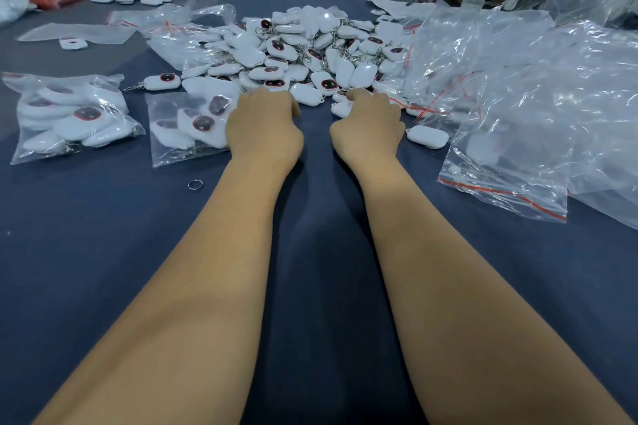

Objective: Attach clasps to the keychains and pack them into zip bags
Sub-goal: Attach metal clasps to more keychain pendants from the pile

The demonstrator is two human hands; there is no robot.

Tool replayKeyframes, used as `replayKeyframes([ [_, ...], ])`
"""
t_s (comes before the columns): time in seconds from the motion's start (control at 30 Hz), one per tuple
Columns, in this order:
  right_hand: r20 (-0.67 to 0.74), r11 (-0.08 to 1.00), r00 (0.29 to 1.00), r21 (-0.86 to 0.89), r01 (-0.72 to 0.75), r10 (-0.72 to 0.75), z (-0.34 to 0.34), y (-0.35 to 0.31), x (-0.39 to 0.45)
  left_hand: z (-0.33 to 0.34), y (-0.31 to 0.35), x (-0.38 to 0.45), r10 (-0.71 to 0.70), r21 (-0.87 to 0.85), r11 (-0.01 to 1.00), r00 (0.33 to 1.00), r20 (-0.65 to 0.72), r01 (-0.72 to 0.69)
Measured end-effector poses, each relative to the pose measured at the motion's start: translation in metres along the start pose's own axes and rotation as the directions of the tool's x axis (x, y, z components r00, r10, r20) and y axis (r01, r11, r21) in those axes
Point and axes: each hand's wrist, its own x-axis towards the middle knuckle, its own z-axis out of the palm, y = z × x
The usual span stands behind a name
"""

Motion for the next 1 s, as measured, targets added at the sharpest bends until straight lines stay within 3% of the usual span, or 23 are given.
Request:
replayKeyframes([
  [0.13,-0.010,0.999,0.999,0.021,0.046,-0.046,0.001,0.001,0.002,0.002,0.005,-0.003,0.084,-0.132,0.988,0.996,0.008,-0.083],
  [0.33,0.014,0.993,0.997,0.084,0.079,-0.080,0.007,0.005,0.006,0.005,0.005,-0.001,-0.050,0.120,0.991,0.998,-0.041,0.054],
  [0.47,0.016,0.993,0.994,0.044,0.105,-0.106,0.011,0.006,0.009,0.006,0.001,-0.001,-0.133,0.139,0.981,0.991,-0.017,0.134],
  [0.53,0.010,0.993,0.993,0.029,0.115,-0.115,0.011,0.006,0.010,0.005,0.001,0.000,-0.064,0.025,0.997,0.993,-0.102,0.067],
  [0.6,-0.015,0.987,0.994,0.118,0.112,-0.111,0.010,0.004,0.010,0.004,0.003,0.002,0.023,-0.227,0.972,0.981,-0.191,-0.067],
  [0.7,-0.048,0.840,0.998,0.539,0.068,-0.050,0.006,-0.003,0.007,0.003,0.009,0.000,0.020,-0.517,0.851,0.989,-0.150,-0.096],
  [0.8,0.042,0.579,0.997,0.815,-0.002,-0.057,0.002,-0.010,0.003,0.003,0.011,0.003,-0.103,-0.769,0.635,0.995,0.007,0.071],
  [0.87,0.104,0.523,0.989,0.852,-0.034,-0.104,0.003,-0.012,0.001,0.000,0.011,0.008,-0.164,-0.888,0.405,0.973,0.165,0.219],
  [0.93,0.137,0.549,0.980,0.835,-0.037,-0.142,0.004,-0.012,0.001,-0.002,0.013,0.010,-0.132,-0.935,0.166,0.947,0.294,0.314],
  [1.0,0.166,0.559,0.972,0.828,-0.047,-0.164,0.003,-0.011,0.001,-0.002,0.014,0.008,-0.062,-0.940,0.057,0.941,0.333,0.337],
])
